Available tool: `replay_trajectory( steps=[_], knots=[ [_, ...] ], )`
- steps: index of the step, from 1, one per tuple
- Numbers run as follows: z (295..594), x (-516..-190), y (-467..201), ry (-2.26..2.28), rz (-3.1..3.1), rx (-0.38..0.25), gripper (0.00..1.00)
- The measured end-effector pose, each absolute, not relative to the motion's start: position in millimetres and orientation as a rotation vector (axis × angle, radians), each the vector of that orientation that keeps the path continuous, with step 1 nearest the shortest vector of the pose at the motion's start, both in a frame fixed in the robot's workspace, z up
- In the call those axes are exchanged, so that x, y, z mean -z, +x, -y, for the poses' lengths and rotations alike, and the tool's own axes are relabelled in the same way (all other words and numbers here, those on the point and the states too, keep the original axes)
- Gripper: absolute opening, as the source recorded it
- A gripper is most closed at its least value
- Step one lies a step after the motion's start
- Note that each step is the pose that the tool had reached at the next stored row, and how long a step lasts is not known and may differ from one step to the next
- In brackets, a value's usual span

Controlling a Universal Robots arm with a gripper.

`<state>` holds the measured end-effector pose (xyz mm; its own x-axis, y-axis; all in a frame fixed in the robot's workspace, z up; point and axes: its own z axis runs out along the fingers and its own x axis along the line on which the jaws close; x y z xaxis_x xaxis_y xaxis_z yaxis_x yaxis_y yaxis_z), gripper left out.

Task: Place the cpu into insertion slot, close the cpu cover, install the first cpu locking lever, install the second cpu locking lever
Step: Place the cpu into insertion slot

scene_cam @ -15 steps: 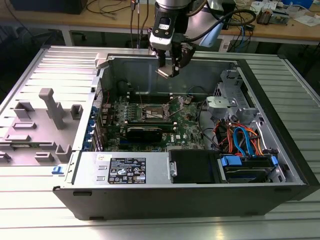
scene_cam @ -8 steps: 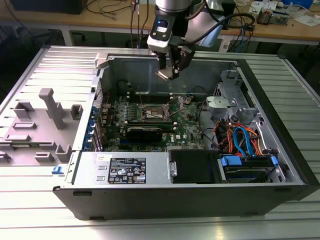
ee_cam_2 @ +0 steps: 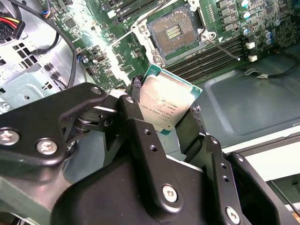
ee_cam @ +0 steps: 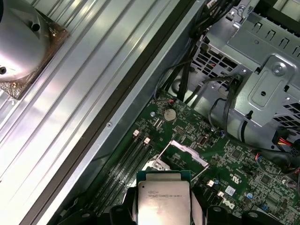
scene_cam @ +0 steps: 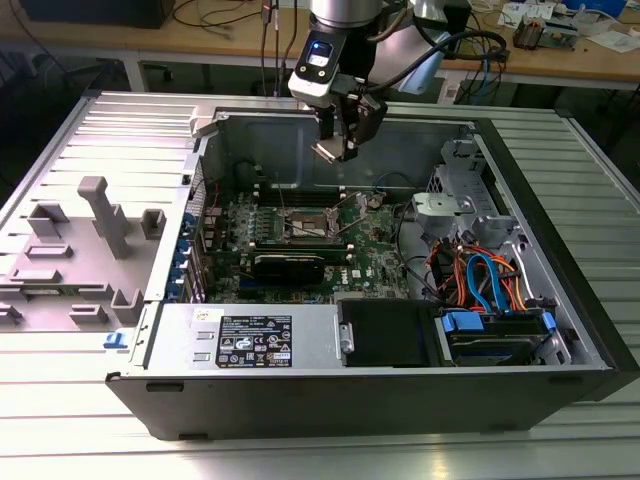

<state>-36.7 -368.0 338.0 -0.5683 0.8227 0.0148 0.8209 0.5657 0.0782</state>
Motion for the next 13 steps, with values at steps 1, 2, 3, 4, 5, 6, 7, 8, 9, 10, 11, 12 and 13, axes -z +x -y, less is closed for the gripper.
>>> replay_trajectory(
  steps=[1,2,3,4,5,6,7,8,9,10,11,12,13],
  knots=[
    [368.0,-338.0,-36.7,1.449,-2.759,-0.119,0.54],
    [368.0,-338.0,-36.7,1.449,-2.759,-0.119,0.54],
    [368.0,-338.0,-36.7,1.449,-2.759,-0.119,0.54],
    [368.0,-338.0,-36.7,1.449,-2.759,-0.119,0.54],
    [368.0,-338.0,-36.7,1.449,-2.759,-0.119,0.54],
    [368.0,-338.0,-36.7,1.45,-2.758,-0.119,0.54],
    [368.0,-337.9,-36.7,1.453,-2.757,-0.119,0.54],
    [368.0,-337.7,-36.6,1.462,-2.751,-0.119,0.54],
    [368.0,-337.5,-36.7,1.473,-2.745,-0.119,0.54],
    [368.0,-337.3,-36.7,1.488,-2.737,-0.119,0.54],
    [368.0,-337.1,-36.7,1.501,-2.729,-0.118,0.54],
    [368.0,-336.8,-36.7,1.52,-2.718,-0.118,0.54],
    [368.0,-336.4,-36.7,1.543,-2.704,-0.117,0.54]
  ],
)
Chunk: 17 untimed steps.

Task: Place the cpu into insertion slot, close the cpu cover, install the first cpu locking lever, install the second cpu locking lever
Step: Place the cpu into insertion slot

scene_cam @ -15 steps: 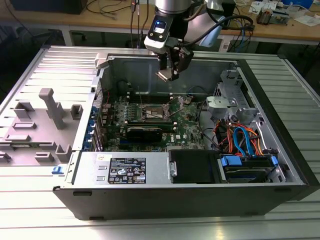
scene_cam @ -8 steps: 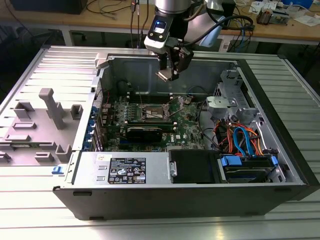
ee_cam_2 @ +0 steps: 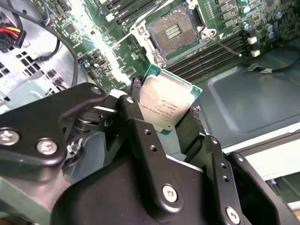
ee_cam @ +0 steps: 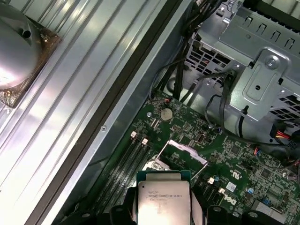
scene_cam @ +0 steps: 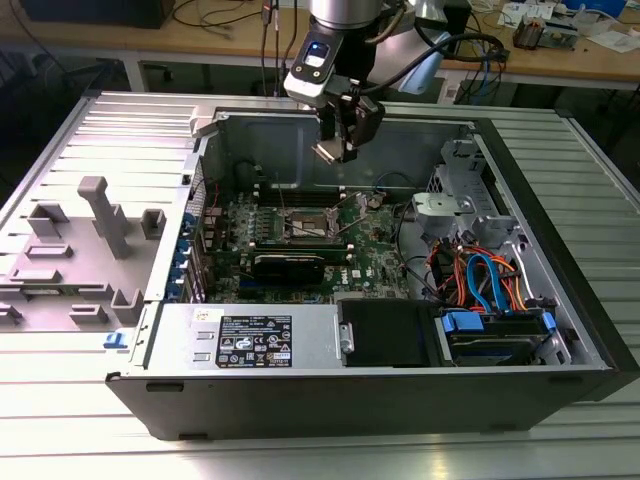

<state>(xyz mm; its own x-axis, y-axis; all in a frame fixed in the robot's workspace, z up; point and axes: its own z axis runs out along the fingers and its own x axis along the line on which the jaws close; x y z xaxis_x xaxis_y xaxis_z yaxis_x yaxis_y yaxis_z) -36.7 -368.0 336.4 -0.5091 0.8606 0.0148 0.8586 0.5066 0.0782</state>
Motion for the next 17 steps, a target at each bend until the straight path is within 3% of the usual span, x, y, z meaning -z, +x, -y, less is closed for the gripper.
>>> replay_trajectory(
  steps=[17],
  knots=[
    [368.1,-335.6,-36.7,1.626,-2.652,-0.116,0.54]
  ],
)
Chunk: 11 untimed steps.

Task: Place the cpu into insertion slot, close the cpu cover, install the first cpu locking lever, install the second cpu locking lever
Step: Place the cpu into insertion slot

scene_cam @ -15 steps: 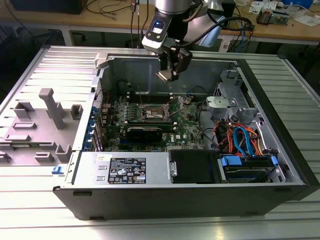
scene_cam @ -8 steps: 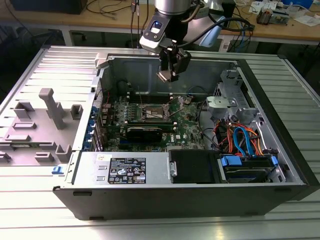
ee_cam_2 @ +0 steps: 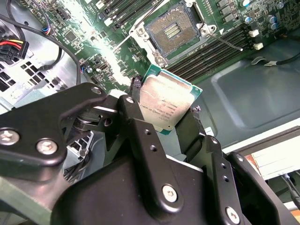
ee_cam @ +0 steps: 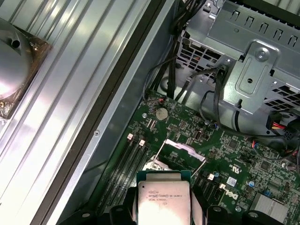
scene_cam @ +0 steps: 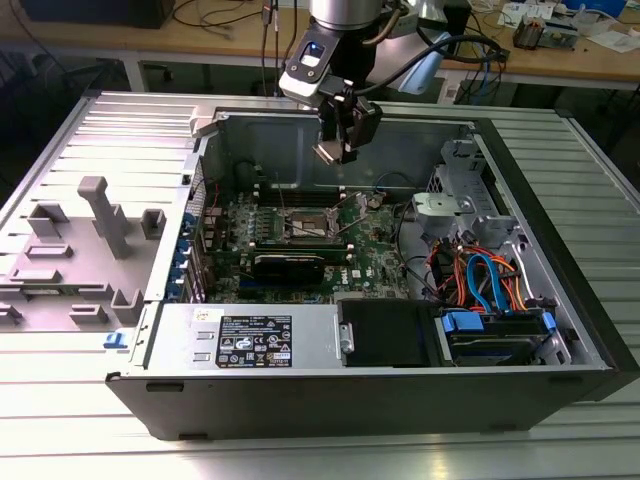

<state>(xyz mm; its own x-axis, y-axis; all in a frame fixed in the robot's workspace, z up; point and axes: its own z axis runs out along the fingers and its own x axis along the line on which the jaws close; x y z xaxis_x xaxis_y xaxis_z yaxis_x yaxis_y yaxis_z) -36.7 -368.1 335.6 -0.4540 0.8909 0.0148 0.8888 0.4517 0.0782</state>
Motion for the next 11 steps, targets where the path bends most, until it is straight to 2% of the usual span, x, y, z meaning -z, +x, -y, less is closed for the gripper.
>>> replay_trajectory(
  steps=[11],
  knots=[
    [368.3,-333.6,-36.7,1.732,-2.581,-0.114,0.54]
  ],
)
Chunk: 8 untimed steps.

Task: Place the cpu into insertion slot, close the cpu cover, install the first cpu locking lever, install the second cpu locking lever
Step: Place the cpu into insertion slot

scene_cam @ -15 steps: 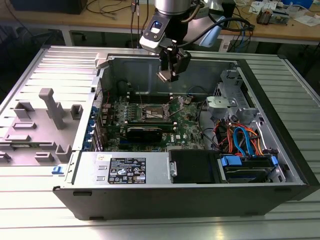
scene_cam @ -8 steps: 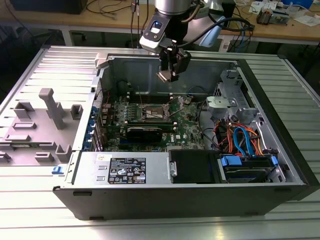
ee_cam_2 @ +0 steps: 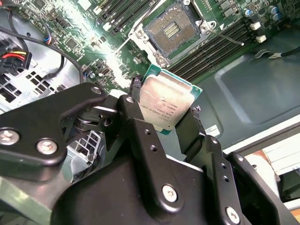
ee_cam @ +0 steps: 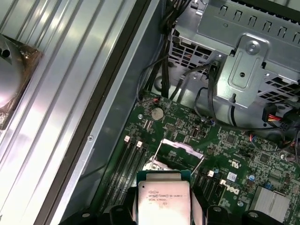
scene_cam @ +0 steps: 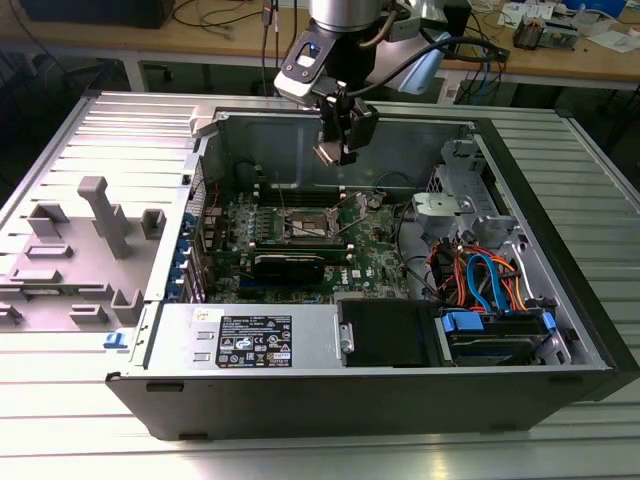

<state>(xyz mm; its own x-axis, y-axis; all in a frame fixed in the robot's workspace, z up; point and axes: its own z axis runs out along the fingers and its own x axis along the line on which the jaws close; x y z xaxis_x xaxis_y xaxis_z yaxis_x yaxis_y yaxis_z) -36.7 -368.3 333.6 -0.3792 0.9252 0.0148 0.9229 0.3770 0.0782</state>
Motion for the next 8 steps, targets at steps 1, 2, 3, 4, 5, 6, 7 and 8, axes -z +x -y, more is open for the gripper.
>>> replay_trajectory(
  steps=[1,2,3,4,5,6,7,8],
  knots=[
    [368.4,-333.5,-36.6,1.74,-2.575,-0.114,0.54],
    [368.4,-333.3,-36.6,1.749,-2.569,-0.114,0.54],
    [368.6,-332.9,-36.6,1.768,-2.555,-0.113,0.54],
    [368.6,-332.7,-36.7,1.779,-2.547,-0.113,0.54],
    [368.7,-332.6,-36.7,1.788,-2.54,-0.112,0.54],
    [368.8,-332.1,-36.7,1.805,-2.528,-0.112,0.54],
    [368.9,-331.7,-36.7,1.821,-2.517,-0.112,0.54],
    [369.0,-331.3,-36.6,1.839,-2.503,-0.111,0.54]
  ],
)
